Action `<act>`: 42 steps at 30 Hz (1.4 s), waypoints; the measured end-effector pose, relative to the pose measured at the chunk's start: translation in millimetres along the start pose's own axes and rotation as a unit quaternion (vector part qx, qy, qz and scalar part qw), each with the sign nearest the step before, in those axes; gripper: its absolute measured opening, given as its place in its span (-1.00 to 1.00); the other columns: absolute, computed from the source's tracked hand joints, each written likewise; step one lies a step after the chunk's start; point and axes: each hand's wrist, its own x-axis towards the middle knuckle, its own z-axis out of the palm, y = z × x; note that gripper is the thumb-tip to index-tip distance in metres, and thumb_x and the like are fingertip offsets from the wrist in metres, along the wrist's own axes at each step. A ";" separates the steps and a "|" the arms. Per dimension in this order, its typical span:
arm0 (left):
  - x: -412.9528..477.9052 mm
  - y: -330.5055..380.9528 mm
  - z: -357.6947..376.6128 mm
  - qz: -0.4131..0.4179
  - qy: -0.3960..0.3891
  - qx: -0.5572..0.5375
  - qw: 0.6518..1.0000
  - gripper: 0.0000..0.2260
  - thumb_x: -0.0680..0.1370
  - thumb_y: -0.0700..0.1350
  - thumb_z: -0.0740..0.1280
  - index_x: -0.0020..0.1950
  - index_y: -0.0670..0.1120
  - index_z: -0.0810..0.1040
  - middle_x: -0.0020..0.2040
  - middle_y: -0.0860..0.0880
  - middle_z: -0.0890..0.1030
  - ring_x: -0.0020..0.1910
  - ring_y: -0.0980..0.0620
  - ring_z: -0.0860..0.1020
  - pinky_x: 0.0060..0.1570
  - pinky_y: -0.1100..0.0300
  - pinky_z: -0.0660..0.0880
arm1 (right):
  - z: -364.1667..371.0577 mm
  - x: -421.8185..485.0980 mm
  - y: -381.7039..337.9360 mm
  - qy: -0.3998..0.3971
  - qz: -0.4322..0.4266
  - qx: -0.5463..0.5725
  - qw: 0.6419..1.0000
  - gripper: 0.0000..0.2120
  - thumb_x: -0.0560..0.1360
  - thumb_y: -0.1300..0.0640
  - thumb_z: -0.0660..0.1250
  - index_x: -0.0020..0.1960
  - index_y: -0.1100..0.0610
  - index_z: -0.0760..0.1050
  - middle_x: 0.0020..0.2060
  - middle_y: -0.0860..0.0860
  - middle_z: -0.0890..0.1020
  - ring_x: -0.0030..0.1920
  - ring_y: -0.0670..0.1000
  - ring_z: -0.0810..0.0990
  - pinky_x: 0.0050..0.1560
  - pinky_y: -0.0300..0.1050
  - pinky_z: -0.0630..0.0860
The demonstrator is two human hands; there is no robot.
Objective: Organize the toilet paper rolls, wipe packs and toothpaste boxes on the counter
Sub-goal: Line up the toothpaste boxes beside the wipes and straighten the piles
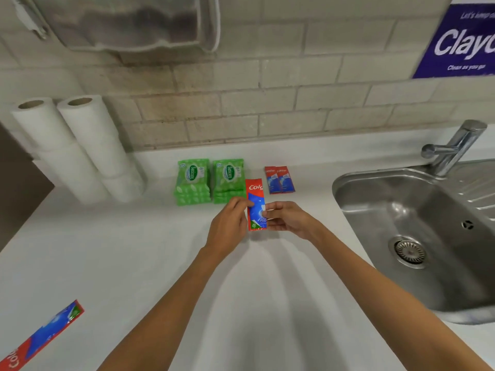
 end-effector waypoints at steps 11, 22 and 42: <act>28.9 57.1 63.9 -0.072 0.001 -0.137 0.988 -0.81 0.55 -0.16 0.23 0.13 -0.06 0.52 0.04 0.00 0.59 -0.17 0.11 0.54 -0.11 0.17 0.53 | -106.9 32.0 18.5 0.201 0.003 -0.114 0.973 -0.91 0.46 0.22 0.38 -0.17 0.20 0.49 0.01 0.23 0.65 -0.33 -0.07 0.56 -0.38 -0.26 0.46; 50.1 61.3 92.5 -0.137 -0.021 -0.143 0.980 -0.78 0.53 -0.18 0.26 0.17 -0.06 0.50 -0.02 -0.04 0.59 -0.18 0.09 0.53 -0.08 0.16 0.52 | -148.9 80.3 28.2 0.247 0.003 -0.214 0.945 -0.77 0.46 0.24 0.38 0.07 0.33 0.56 0.03 0.23 0.64 -0.03 0.12 0.63 0.02 0.02 0.60; 47.9 60.2 100.7 -0.155 -0.043 -0.127 0.979 -0.78 0.55 -0.13 0.25 0.19 -0.05 0.49 0.02 -0.03 0.59 -0.16 0.09 0.53 -0.08 0.19 0.51 | -160.6 76.1 60.5 0.105 -0.134 -0.639 0.750 -0.51 0.61 -0.07 0.04 0.51 -0.02 0.08 0.53 -0.05 0.10 0.54 0.02 -0.03 0.49 0.17 -0.13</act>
